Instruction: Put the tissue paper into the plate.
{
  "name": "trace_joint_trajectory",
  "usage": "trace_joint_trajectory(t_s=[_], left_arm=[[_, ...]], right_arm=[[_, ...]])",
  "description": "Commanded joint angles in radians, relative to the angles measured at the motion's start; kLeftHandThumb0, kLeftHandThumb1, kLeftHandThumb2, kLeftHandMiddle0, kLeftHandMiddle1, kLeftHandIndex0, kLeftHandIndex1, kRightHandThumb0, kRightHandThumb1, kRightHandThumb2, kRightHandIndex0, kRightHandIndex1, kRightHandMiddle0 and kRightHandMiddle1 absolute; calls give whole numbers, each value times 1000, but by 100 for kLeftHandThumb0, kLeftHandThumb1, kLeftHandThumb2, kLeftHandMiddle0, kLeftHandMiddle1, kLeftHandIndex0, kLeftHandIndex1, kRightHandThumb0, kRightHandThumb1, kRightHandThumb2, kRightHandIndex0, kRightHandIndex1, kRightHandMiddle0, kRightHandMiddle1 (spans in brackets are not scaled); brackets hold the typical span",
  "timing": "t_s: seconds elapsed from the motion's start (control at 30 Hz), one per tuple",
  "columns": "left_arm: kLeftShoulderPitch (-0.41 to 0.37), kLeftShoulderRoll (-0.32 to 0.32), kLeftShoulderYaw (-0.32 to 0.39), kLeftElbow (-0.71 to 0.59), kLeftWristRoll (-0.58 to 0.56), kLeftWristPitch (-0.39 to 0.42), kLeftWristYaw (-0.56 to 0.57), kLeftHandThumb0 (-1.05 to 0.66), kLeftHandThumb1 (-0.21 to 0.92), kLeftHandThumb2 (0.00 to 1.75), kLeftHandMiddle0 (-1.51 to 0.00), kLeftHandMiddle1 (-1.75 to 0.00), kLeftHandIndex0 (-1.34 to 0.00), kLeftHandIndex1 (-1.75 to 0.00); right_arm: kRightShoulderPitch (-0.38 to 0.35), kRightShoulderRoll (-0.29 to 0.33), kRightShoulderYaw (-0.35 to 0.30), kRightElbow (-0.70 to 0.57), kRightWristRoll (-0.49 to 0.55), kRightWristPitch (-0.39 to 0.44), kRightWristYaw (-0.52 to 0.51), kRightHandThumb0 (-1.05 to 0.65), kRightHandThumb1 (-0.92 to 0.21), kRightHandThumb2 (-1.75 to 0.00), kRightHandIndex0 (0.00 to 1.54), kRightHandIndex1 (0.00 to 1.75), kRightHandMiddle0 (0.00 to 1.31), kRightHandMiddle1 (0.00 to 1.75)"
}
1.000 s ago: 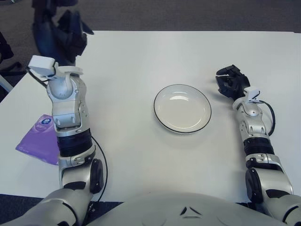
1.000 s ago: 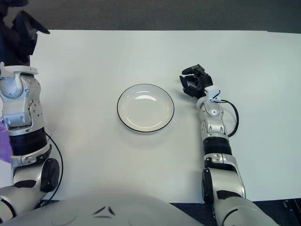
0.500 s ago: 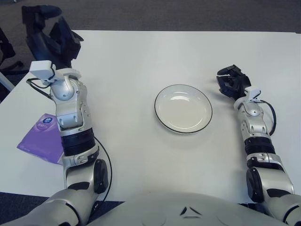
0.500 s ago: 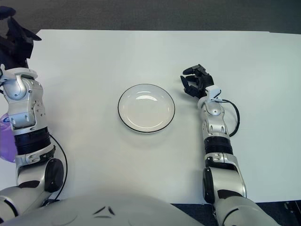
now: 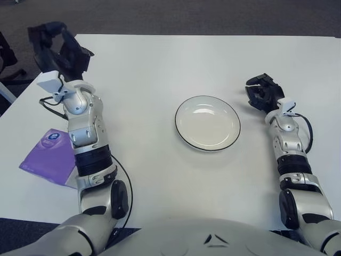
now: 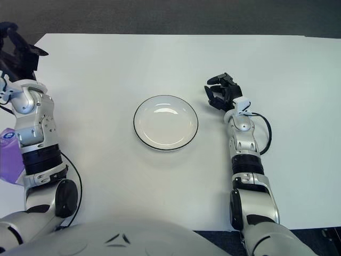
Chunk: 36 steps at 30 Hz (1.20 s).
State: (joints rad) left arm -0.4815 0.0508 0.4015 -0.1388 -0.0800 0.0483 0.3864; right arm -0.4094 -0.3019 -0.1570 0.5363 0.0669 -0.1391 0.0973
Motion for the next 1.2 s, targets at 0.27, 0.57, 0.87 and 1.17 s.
trace_joint_trajectory(t_s=[0.27,0.57,0.87,1.17], left_arm=[[-44,-35,41,97,-43,-18,98,-36,79,69,-86,-175,-28,-175],[-109,-11,122,281,-179,54,97,-36,83,64,-84,-175,-26,-175],[-171,28,182,435,-309,145,77,-35,89,54,-82,-175,-22,-175],[-171,75,147,514,-384,237,-73,-35,92,51,-83,-175,-21,-175]], right_arm=[[71,13,9,64,-9,54,15,-1,-69,-65,58,145,37,145],[76,14,11,59,-8,55,18,-1,-69,-65,58,145,37,145],[82,16,15,55,-9,53,18,-1,-69,-66,59,145,37,145],[85,15,16,54,-9,52,21,-1,-69,-66,59,145,37,146]])
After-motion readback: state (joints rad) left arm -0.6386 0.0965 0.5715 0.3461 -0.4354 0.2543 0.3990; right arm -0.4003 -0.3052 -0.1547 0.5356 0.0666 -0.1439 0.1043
